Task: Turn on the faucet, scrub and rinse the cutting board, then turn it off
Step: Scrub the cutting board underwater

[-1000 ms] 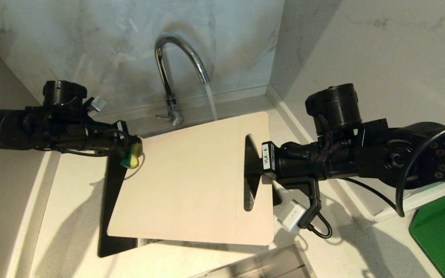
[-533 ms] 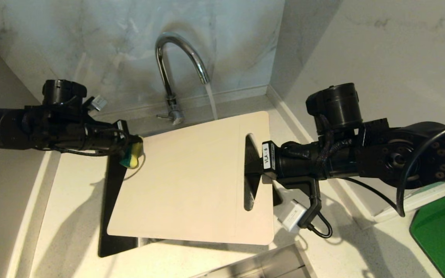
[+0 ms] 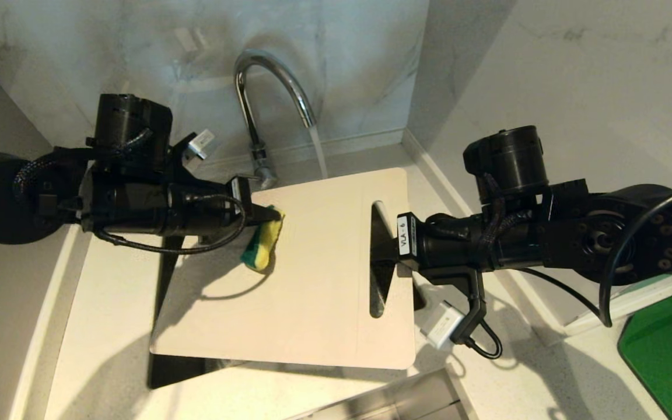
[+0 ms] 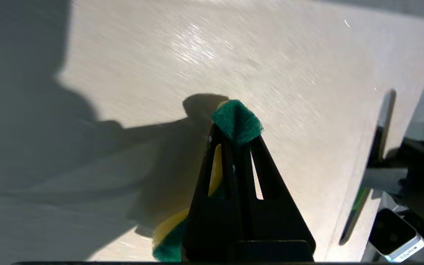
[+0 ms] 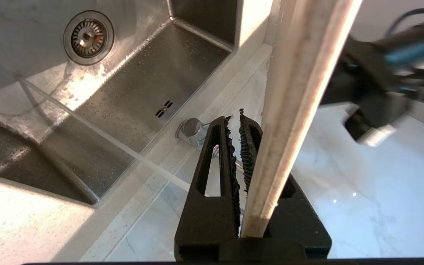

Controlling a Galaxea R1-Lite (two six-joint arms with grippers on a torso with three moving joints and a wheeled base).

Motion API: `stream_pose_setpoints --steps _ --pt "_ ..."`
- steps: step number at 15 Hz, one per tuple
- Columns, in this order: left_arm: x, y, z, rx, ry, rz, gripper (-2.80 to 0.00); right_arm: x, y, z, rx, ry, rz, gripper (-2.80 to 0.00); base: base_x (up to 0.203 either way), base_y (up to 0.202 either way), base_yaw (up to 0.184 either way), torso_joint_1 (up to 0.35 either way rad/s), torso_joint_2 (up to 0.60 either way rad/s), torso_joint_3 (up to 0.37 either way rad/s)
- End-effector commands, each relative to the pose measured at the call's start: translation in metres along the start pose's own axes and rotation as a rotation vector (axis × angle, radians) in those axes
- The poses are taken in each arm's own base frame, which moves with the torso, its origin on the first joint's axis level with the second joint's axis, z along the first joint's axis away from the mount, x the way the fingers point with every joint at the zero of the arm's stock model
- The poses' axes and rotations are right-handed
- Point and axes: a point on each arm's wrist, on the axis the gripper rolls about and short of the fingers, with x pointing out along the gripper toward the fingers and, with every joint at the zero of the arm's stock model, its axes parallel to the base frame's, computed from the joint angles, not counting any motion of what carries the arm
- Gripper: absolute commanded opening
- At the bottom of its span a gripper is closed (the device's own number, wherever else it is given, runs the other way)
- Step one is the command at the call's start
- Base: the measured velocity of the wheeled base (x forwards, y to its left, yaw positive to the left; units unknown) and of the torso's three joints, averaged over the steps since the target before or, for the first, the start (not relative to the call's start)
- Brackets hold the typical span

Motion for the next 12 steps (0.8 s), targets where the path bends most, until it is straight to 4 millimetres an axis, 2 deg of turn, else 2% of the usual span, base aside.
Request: stream_pose_setpoints --steps 1,4,12 --pt "0.001 -0.014 -0.011 0.021 0.013 -0.012 -2.80 0.001 0.000 0.000 -0.002 -0.004 -0.002 -2.80 0.000 0.000 0.000 0.000 0.00 0.000" --pt "0.003 -0.007 -0.014 0.043 0.022 0.009 -2.80 0.001 0.000 0.000 -0.002 -0.002 -0.002 -2.80 0.000 0.000 0.000 0.000 0.00 0.000" --pt "-0.009 0.039 0.003 0.059 -0.022 0.131 -2.80 -0.013 0.005 -0.008 0.021 0.044 0.016 -2.80 0.000 0.000 0.000 0.000 0.00 0.000"
